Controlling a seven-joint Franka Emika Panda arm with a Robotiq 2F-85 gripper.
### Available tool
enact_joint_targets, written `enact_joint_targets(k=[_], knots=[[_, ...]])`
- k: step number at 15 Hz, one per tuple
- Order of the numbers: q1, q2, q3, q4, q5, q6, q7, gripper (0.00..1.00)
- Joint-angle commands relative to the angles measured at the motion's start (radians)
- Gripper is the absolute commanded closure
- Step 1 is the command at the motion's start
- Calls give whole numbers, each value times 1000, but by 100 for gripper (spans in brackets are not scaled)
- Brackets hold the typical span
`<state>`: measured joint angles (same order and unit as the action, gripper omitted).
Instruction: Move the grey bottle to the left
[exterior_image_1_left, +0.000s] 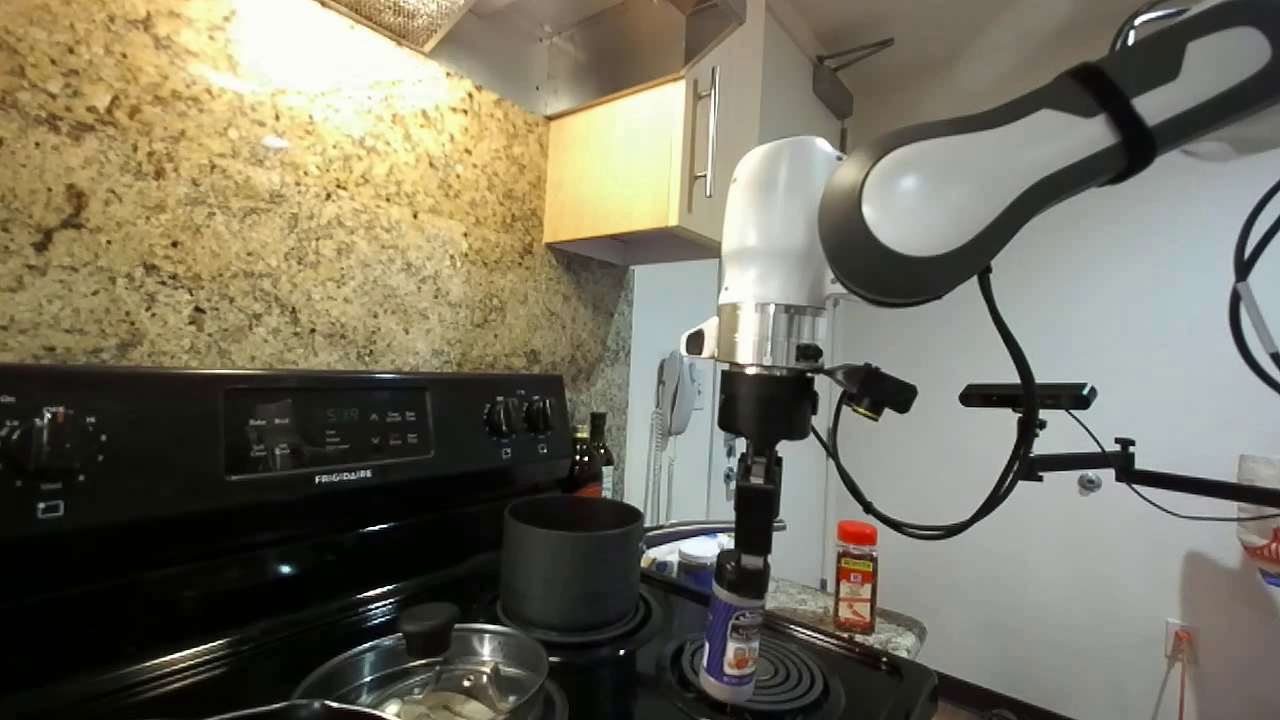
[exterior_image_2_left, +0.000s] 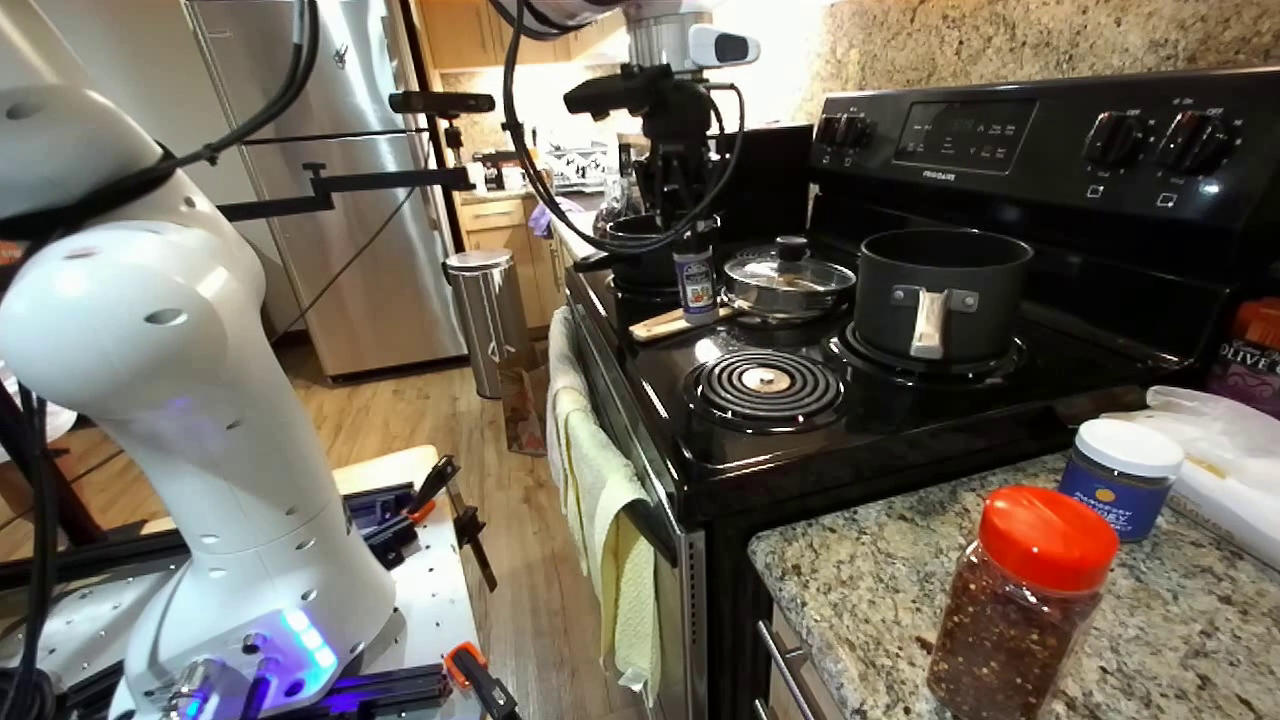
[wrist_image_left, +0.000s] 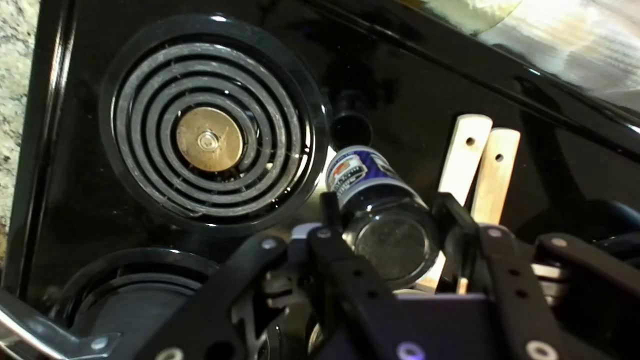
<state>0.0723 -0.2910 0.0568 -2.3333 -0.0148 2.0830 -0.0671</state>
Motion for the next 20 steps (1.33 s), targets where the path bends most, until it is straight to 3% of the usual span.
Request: enact_joint_targets(k=[1, 5, 6, 12, 20], knots=[[2, 13, 3, 10, 0, -2, 1, 51], [1, 15, 0, 11, 0, -2, 0, 51], [1, 15, 0, 11, 0, -2, 0, 76], [10, 54, 12, 54, -2, 67, 0, 76], [29, 218, 46, 193, -40, 35, -5, 76]])
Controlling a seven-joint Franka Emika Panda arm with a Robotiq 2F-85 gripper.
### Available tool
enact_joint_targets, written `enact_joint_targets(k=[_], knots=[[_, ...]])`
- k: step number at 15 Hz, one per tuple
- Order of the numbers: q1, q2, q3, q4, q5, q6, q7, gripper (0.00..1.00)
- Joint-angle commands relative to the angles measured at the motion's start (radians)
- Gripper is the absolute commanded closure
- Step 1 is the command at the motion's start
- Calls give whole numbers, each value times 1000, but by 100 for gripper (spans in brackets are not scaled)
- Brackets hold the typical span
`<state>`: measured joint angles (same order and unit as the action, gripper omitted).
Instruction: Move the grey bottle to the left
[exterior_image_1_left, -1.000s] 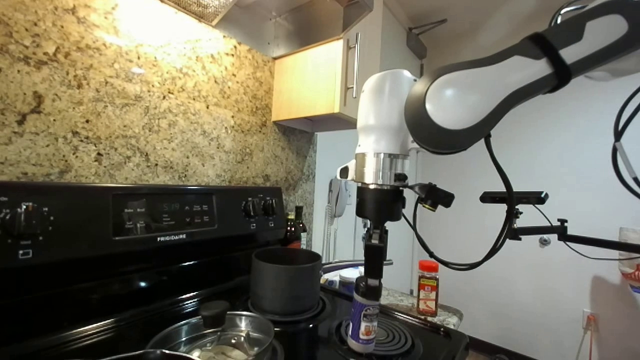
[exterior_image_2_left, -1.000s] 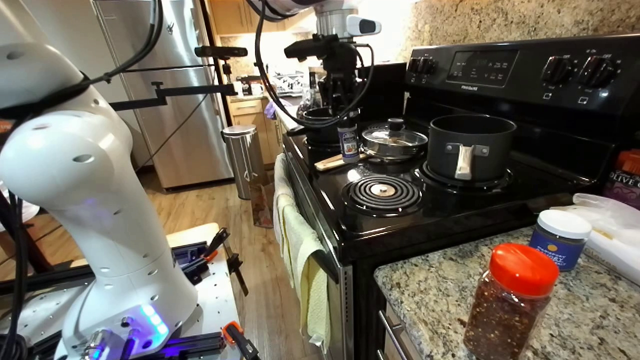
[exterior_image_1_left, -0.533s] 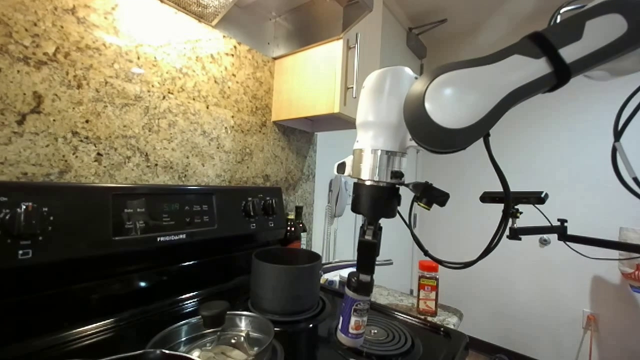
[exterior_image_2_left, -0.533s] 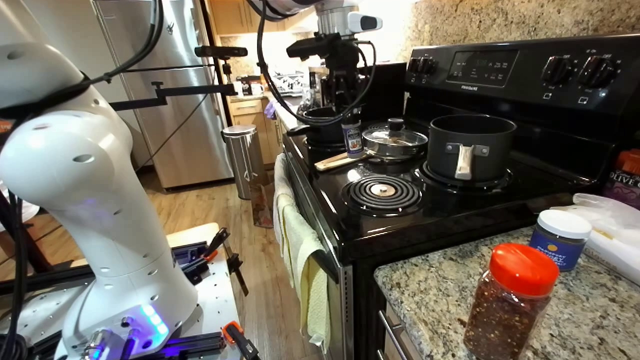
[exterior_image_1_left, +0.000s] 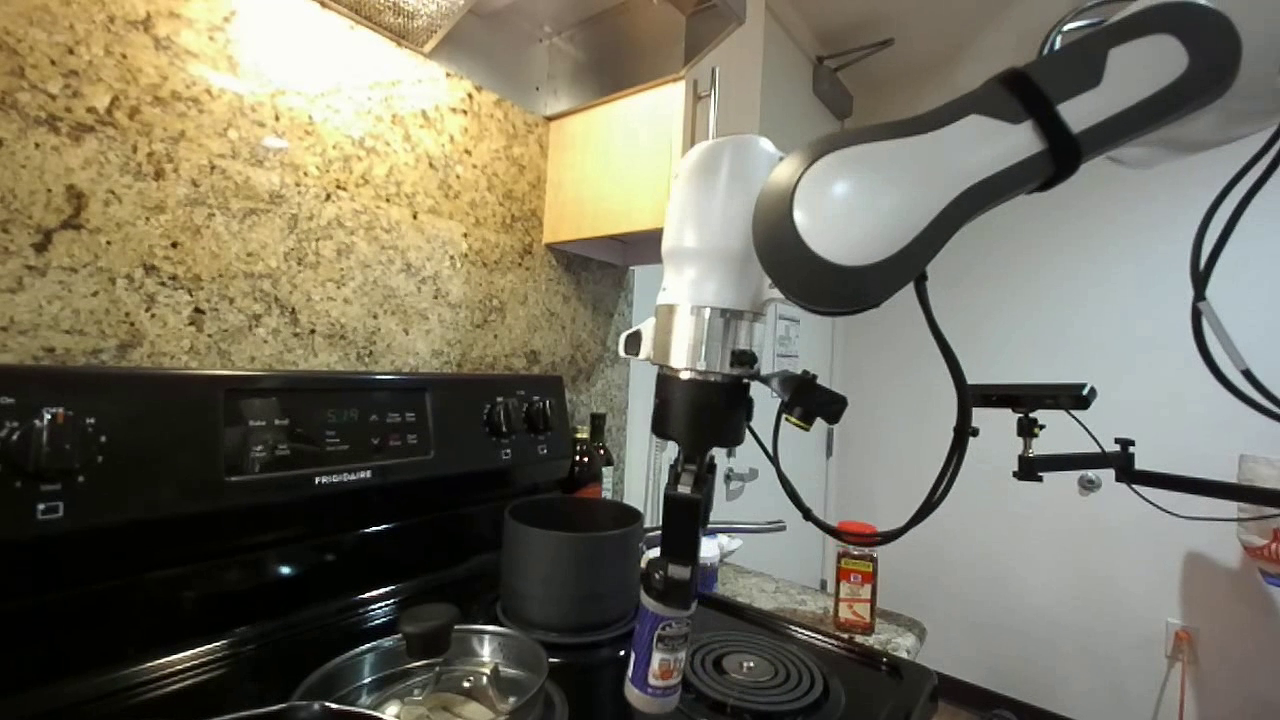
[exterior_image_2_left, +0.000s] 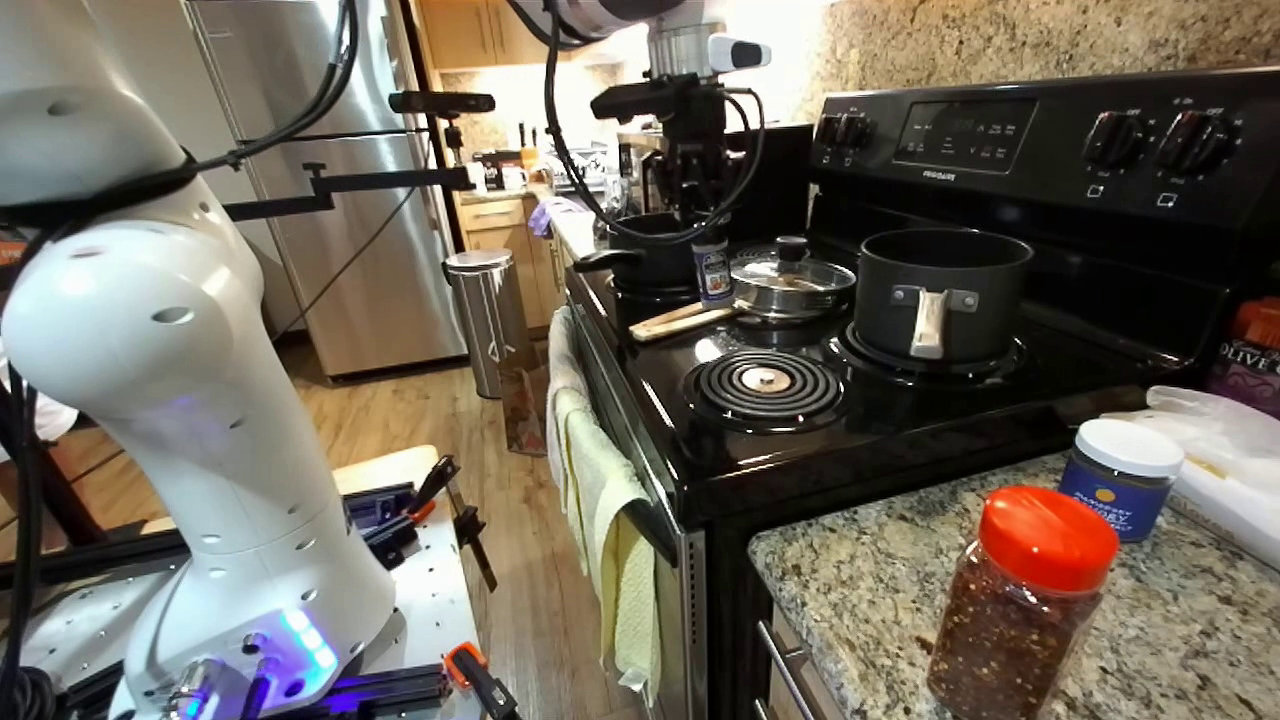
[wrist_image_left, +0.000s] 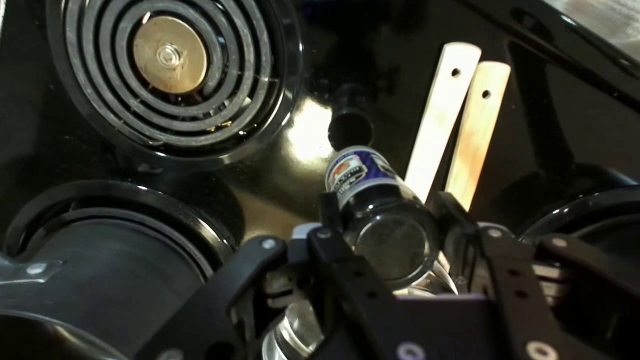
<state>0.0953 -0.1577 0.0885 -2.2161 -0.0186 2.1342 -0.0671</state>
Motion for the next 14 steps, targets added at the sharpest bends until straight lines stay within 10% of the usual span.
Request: enact_joint_targets(k=[1, 14], knots=[[9, 109, 18, 93, -42, -17, -5, 76], [14, 266, 17, 213, -119, -11, -5, 76]])
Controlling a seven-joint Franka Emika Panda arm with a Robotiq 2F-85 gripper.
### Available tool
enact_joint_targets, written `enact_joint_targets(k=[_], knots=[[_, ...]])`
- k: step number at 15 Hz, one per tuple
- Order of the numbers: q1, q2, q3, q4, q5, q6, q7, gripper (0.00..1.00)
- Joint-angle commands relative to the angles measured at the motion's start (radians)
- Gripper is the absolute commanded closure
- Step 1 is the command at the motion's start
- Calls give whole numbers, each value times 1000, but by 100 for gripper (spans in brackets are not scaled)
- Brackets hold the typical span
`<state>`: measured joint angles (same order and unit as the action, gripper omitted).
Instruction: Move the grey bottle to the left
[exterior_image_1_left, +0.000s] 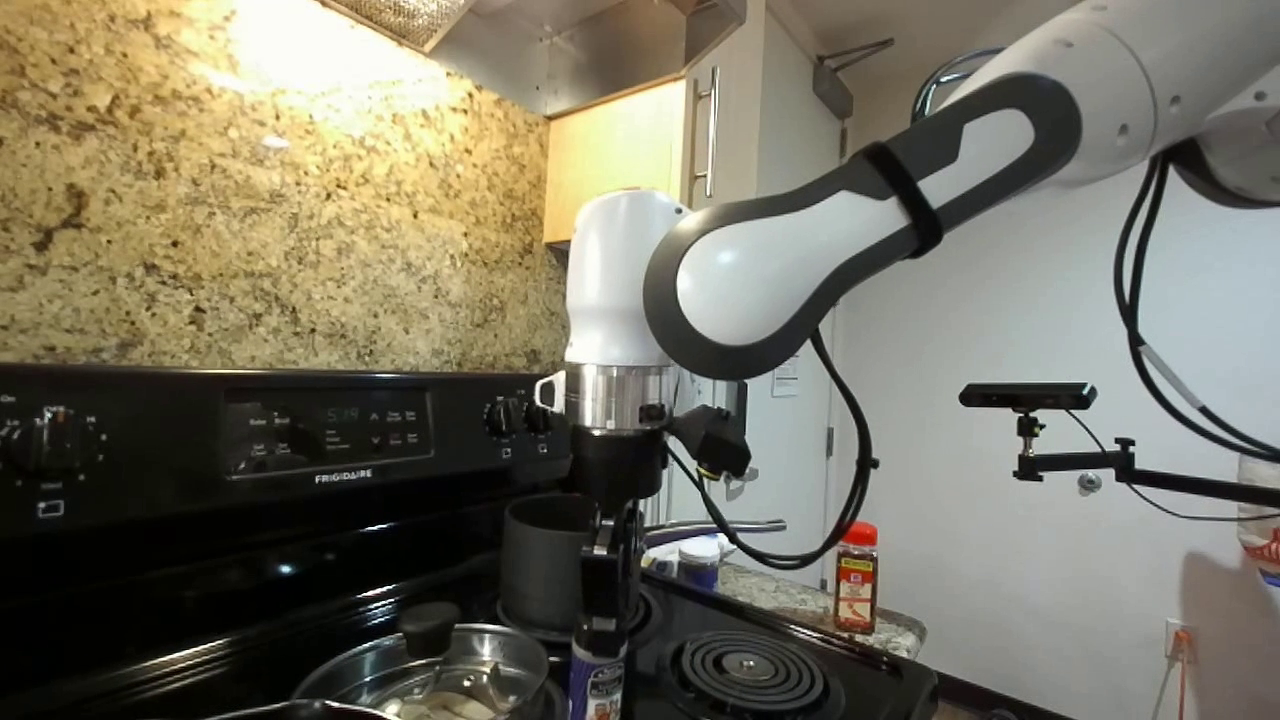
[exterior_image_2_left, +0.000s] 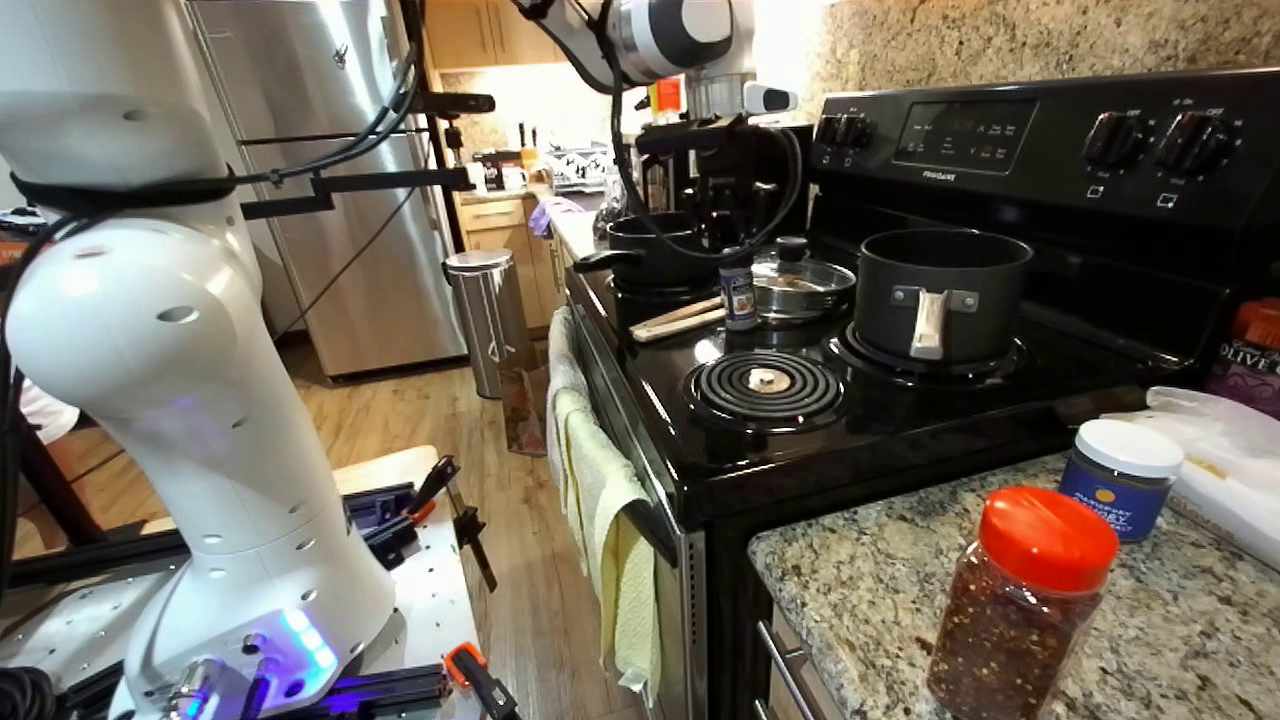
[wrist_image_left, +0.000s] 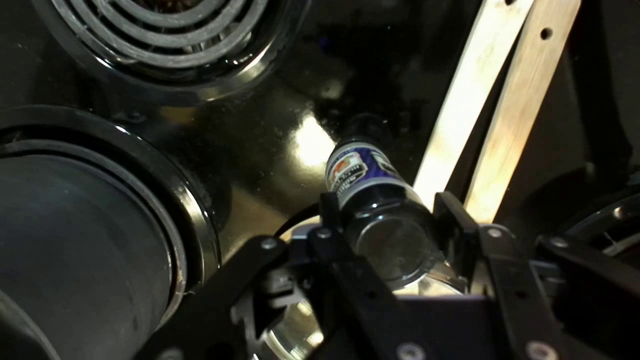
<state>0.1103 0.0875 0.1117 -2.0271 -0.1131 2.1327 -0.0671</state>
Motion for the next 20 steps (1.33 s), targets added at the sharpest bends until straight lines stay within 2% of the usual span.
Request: enact_joint_targets(k=[1, 2, 3, 5, 8, 15, 20], knots=[[-2, 20, -7, 25, -23, -9, -5, 76], [-3, 20, -9, 25, -21, -9, -7, 76], [-3, 18, -11, 24, -19, -8, -1, 26], [-5, 16, -14, 23, -13, -9, -8, 21], [-6, 10, -18, 18, -7, -4, -10, 2], [-5, -39, -19, 19, -2, -27, 1, 0], [-22, -148, -41, -9, 8, -42, 2, 0]])
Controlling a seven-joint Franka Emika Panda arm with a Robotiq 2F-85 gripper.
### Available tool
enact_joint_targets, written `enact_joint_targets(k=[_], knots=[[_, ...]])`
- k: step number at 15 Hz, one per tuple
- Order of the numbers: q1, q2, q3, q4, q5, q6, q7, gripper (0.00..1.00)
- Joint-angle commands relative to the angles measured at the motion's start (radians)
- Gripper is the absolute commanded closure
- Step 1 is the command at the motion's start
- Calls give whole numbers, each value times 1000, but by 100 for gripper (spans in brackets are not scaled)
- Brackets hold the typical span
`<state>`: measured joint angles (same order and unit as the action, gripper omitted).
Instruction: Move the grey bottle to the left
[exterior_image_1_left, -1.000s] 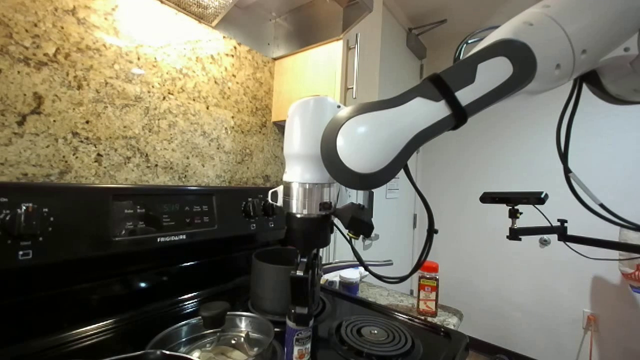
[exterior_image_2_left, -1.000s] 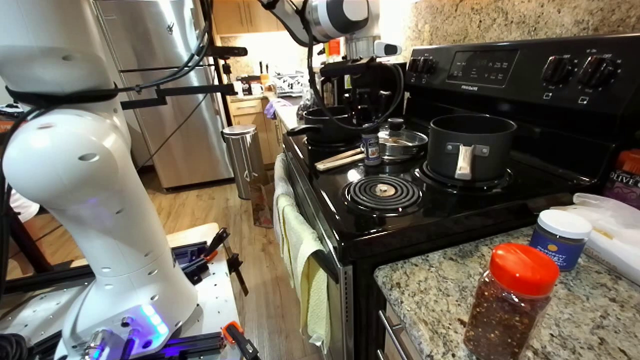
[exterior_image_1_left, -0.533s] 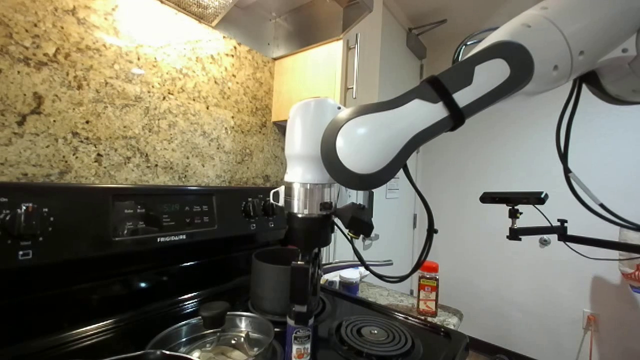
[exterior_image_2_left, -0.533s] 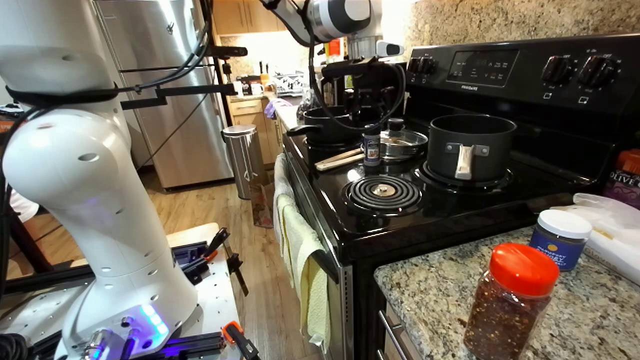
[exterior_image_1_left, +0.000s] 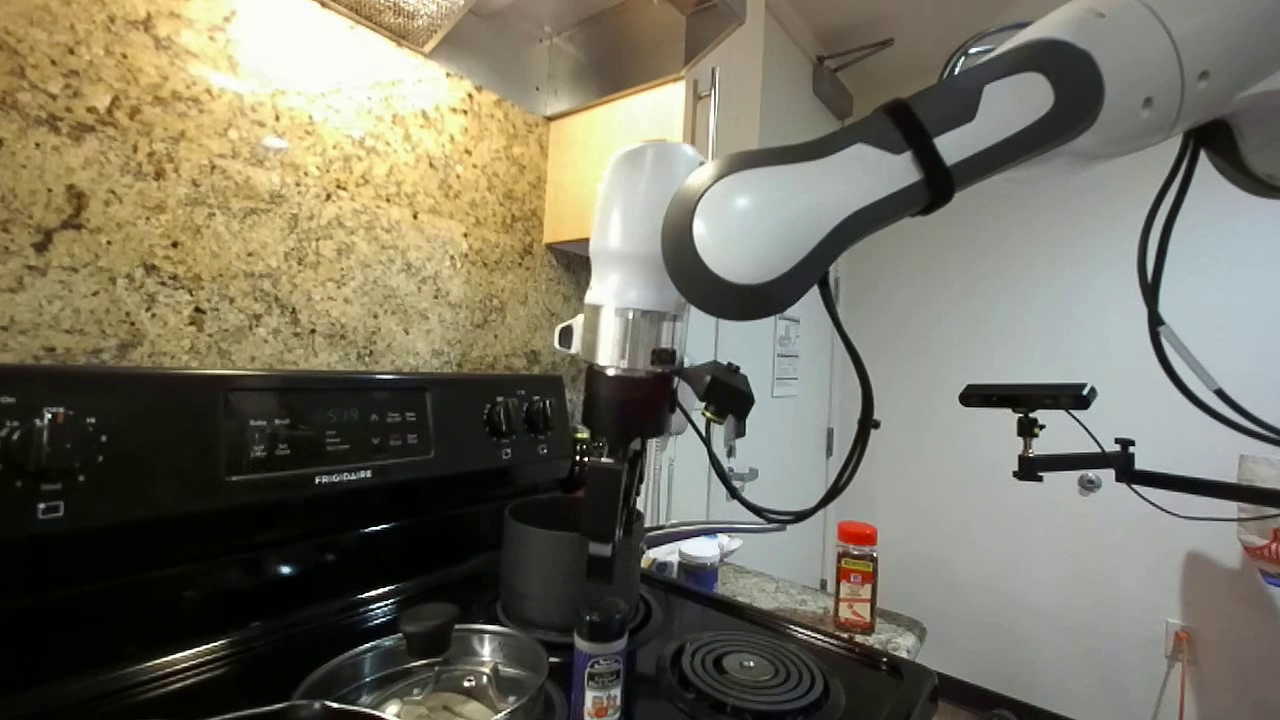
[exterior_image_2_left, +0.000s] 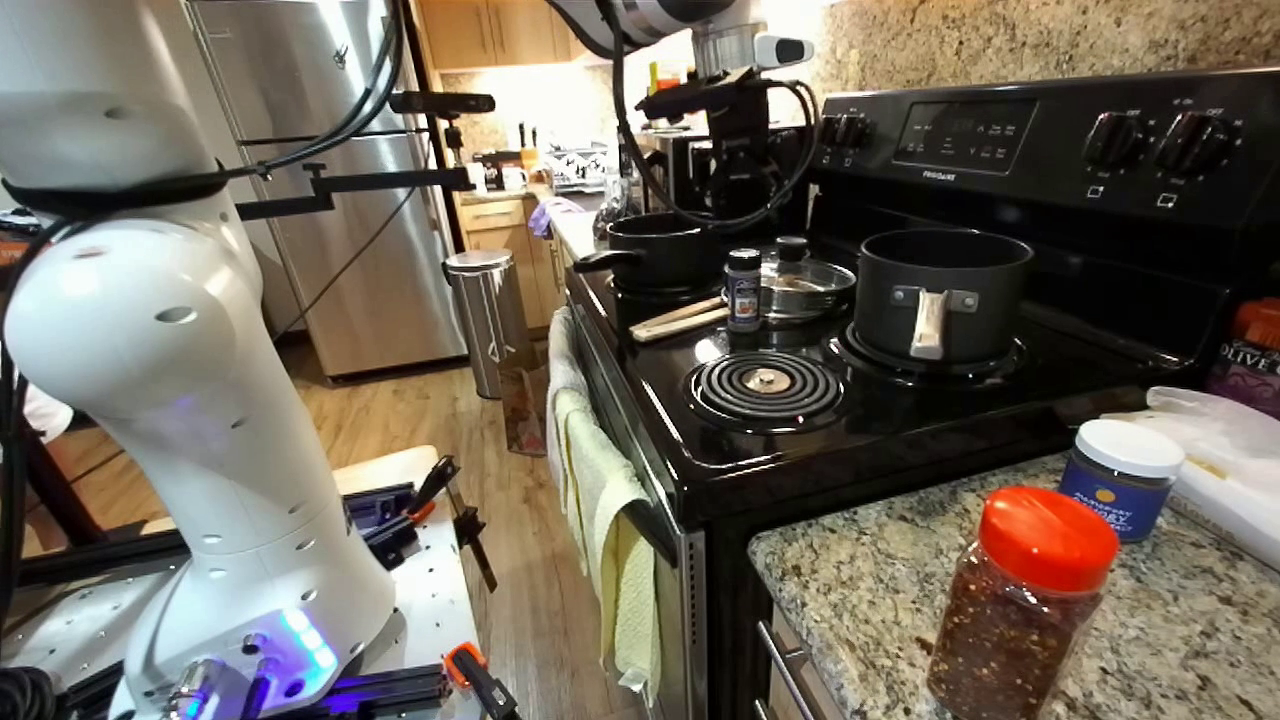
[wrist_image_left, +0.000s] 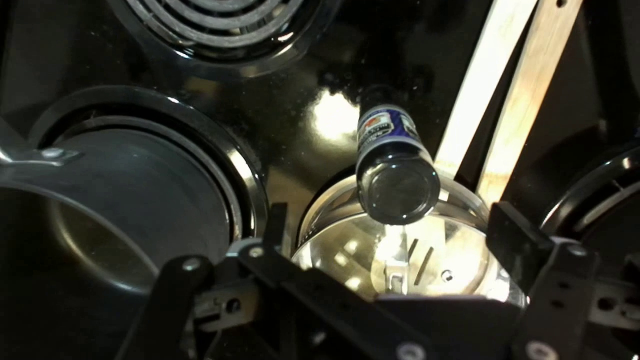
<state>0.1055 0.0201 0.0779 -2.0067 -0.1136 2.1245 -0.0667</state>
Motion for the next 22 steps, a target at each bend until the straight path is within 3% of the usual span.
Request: enact_joint_targets(k=[1, 15, 22], knots=[[-23, -106, -15, -43, 8, -40, 8, 0], [-129, -527, -124, -410, 11, -45, 35, 0], [-137, -561, -130, -435, 9, -55, 28, 0]])
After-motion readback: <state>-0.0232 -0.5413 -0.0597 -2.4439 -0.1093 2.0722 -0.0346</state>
